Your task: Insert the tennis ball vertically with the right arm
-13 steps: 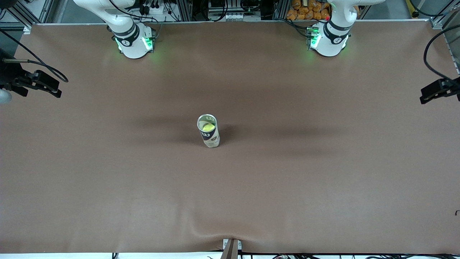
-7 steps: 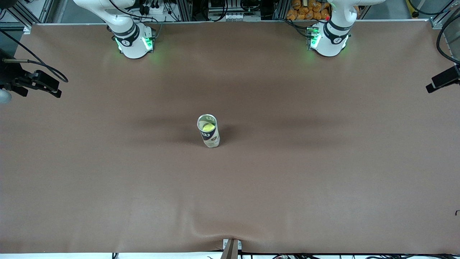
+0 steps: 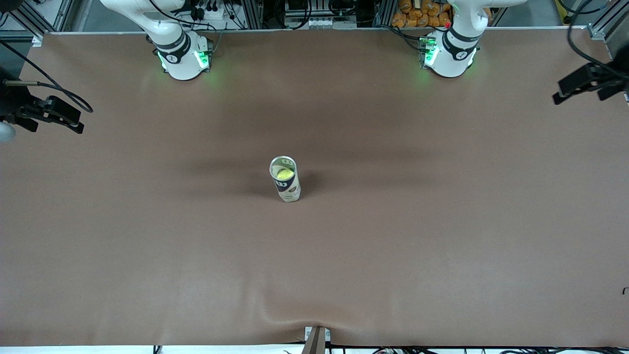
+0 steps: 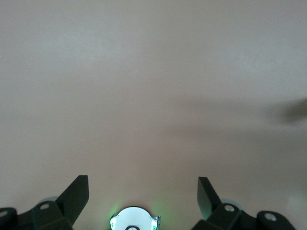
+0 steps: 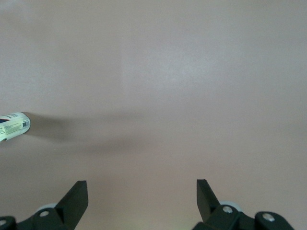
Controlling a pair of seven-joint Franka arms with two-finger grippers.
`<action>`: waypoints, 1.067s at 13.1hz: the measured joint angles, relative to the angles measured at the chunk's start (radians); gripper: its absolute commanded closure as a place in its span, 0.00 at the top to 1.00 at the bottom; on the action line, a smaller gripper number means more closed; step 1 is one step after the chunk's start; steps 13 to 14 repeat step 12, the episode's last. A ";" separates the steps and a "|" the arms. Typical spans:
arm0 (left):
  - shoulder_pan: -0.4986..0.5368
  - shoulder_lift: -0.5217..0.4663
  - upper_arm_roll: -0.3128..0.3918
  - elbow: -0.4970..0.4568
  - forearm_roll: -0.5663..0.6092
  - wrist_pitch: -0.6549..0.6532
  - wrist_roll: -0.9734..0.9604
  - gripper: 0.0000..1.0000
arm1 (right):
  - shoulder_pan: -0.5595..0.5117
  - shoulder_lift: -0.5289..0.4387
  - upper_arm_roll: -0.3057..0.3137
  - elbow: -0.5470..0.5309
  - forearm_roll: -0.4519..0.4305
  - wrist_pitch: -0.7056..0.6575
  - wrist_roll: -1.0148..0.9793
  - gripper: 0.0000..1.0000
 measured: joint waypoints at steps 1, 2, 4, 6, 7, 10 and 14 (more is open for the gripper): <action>0.000 0.000 -0.020 -0.009 0.004 0.002 -0.002 1.00 | 0.000 0.000 0.000 0.000 0.000 0.000 0.000 1.00; 0.001 -0.002 -0.040 -0.020 0.020 0.007 -0.002 1.00 | 0.000 0.000 0.000 0.000 0.000 0.000 0.000 1.00; 0.003 -0.008 -0.074 -0.042 0.049 0.024 -0.011 1.00 | 0.000 0.001 0.000 0.000 0.000 -0.001 0.000 1.00; 0.005 -0.017 -0.080 -0.050 0.055 0.028 -0.012 1.00 | 0.000 0.001 0.000 0.000 0.000 -0.001 0.000 1.00; 0.008 -0.023 -0.080 -0.051 0.056 0.029 -0.011 1.00 | 0.000 0.001 0.000 0.000 0.000 -0.001 0.000 1.00; 0.017 -0.036 -0.073 -0.051 0.058 0.029 -0.008 1.00 | 0.000 0.001 0.000 0.000 0.000 -0.001 0.000 1.00; 0.020 -0.037 -0.048 -0.051 0.058 0.031 0.008 1.00 | 0.000 0.001 0.000 0.000 0.000 -0.001 0.000 1.00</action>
